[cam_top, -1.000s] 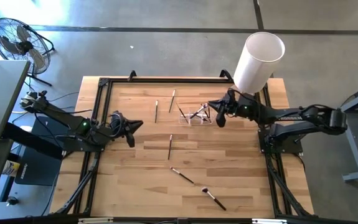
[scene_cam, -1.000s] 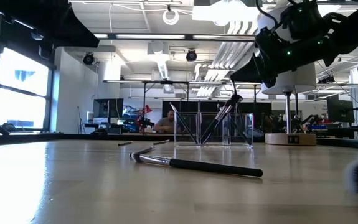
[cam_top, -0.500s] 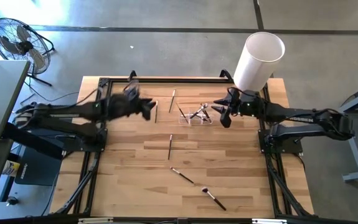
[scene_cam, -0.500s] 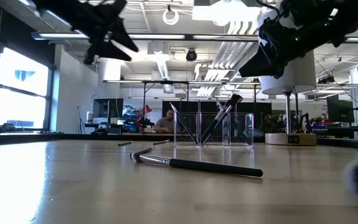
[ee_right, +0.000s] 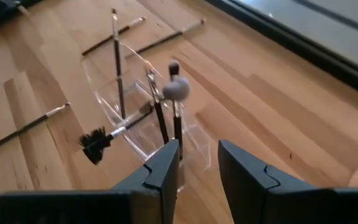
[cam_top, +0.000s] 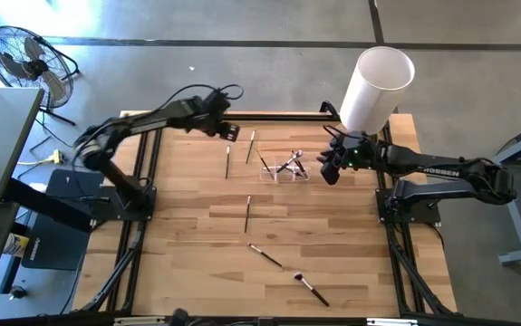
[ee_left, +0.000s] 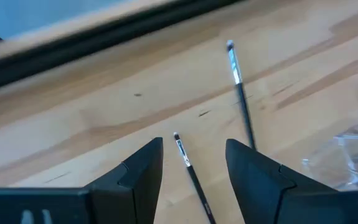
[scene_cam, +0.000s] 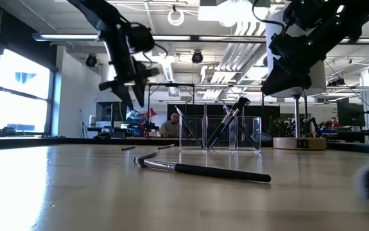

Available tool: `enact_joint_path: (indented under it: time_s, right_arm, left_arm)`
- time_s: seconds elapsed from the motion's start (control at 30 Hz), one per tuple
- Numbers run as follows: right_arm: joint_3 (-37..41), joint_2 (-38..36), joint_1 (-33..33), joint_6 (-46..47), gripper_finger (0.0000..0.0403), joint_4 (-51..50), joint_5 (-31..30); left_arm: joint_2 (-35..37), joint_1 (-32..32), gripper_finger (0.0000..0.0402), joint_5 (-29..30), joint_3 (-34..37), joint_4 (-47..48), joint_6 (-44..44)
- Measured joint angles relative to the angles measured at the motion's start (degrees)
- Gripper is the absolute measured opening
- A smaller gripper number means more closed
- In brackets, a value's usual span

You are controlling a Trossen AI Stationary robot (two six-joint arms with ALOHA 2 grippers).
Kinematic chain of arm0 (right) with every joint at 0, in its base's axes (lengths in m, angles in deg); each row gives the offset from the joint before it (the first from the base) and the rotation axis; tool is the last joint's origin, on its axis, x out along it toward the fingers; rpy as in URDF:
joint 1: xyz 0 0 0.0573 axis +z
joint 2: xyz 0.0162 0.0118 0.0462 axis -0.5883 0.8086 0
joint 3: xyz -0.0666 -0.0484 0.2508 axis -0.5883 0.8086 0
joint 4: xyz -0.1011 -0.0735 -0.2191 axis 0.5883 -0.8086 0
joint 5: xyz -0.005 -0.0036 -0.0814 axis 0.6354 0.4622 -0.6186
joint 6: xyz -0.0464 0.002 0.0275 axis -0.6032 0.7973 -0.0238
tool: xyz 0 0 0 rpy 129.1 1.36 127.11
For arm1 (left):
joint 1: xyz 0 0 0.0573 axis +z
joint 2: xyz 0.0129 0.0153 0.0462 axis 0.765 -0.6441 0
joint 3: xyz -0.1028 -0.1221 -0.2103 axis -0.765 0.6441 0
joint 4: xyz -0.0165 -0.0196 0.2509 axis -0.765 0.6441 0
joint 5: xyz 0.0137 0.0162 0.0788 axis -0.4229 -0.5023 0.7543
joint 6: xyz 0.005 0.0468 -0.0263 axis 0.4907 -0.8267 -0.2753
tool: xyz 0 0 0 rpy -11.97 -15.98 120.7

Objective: Put items in baskets/containers
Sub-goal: Put the eyeshadow brush into the left section of the transparent organizer

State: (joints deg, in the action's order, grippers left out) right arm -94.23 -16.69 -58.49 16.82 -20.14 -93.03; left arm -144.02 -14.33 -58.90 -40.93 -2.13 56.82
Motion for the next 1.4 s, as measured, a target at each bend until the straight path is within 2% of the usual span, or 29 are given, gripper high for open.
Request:
enact_joint_path:
  time_s: [0.23, 0.4, 0.6, 0.9, 1.1, 1.4]
  right_arm:
    - [0.0, 0.0, 0.0, 1.6, 0.0089, -0.5, -1.5]
    - [0.0, 0.0, 0.0, 1.7, 0.0083, -0.6, -1.6]
    - [0.0, 0.0, 0.0, 1.8, 0.0083, -0.8, -1.5]
    - [0.0, 0.0, 0.0, 1.8, 0.0083, -0.8, -0.9]
    - [0.0, 0.0, 0.0, 1.8, 0.0083, -0.8, -0.9]
    - [0.0, 0.0, 0.0, 1.8, 0.0083, -2.2, -0.8]
  left_arm:
    - [-10.7, 0.0, 0.0173, -4.4, -4.7, 0.4, -0.1]
    - [-16.8, 0.1, 0.0172, -4.4, -7.8, 4.1, 1.3]
    - [-21.7, 0.1, 0.0158, -4.6, -8.7, 4.2, 1.0]
    - [-24.1, 1.1, 0.0127, -4.7, -8.8, 3.2, 2.8]
    - [-24.2, 2.3, 0.0126, -7.0, -8.7, 2.3, 2.7]
    - [-24.3, 2.3, 0.0126, -5.5, -8.7, 0.1, 2.6]
